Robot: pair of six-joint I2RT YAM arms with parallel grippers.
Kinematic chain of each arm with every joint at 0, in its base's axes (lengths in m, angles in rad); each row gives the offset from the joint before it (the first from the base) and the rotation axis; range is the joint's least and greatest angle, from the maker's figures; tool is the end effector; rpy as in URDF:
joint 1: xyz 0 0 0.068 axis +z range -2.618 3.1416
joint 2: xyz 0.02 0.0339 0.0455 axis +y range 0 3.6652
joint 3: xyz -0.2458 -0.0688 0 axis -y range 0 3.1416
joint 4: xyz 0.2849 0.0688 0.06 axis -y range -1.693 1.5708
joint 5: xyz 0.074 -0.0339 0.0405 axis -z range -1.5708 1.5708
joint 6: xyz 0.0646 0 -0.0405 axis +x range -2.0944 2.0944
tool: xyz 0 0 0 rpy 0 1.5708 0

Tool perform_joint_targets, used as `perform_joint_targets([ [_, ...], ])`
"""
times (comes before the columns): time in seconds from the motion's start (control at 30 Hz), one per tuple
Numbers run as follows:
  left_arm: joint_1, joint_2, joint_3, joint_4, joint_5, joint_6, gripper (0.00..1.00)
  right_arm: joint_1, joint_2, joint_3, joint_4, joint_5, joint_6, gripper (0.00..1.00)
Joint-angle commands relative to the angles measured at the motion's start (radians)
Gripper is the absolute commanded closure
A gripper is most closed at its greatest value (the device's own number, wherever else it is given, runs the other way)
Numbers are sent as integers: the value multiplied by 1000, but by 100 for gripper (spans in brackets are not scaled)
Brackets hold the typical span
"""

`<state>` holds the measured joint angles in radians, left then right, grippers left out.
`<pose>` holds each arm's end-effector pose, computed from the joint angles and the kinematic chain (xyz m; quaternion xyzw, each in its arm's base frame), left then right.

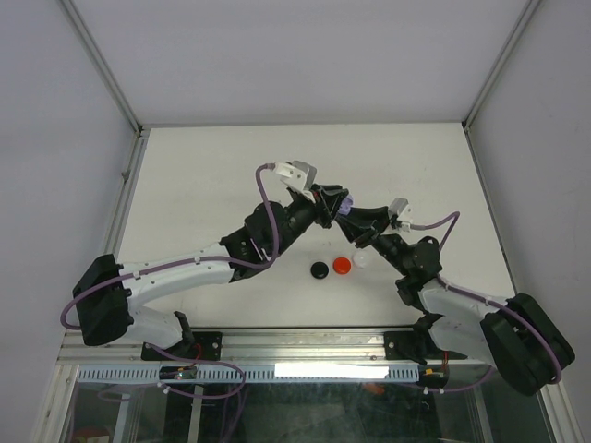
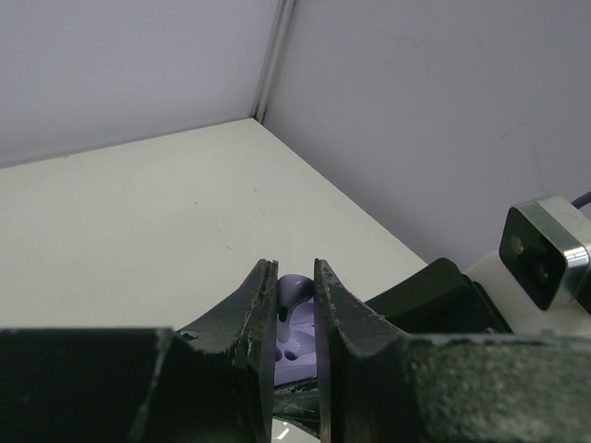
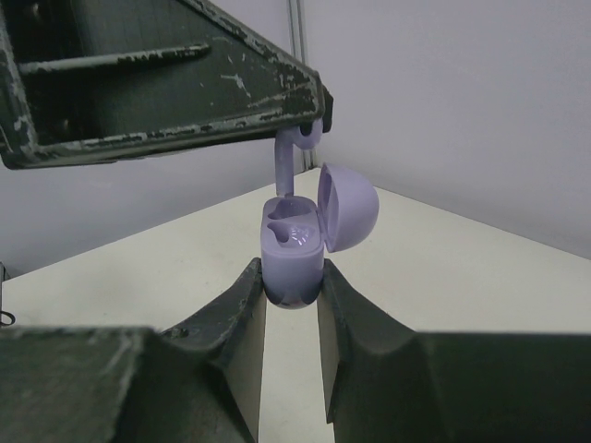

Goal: Insert the wireless bluetooth earbuds into the charging case
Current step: Place the earbud in the charging case.

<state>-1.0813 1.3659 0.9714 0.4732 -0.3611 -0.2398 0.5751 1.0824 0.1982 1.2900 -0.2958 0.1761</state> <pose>0.2036 -0.3335 0.3106 0.1524 0.6633 -0.3470 0.6453 0.2049 0.1553 0.2019 -0.2285 0.5089 0.3784 0.7387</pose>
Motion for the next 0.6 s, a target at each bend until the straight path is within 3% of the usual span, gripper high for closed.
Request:
perform_joint_targets([
  [0.0, -21, 7, -9, 88, 11, 40, 86, 5, -28, 29, 64, 8, 3, 100],
  [0.57, -53, 8, -32, 96, -40, 100, 86, 6, -33, 27, 65, 21, -1, 100],
])
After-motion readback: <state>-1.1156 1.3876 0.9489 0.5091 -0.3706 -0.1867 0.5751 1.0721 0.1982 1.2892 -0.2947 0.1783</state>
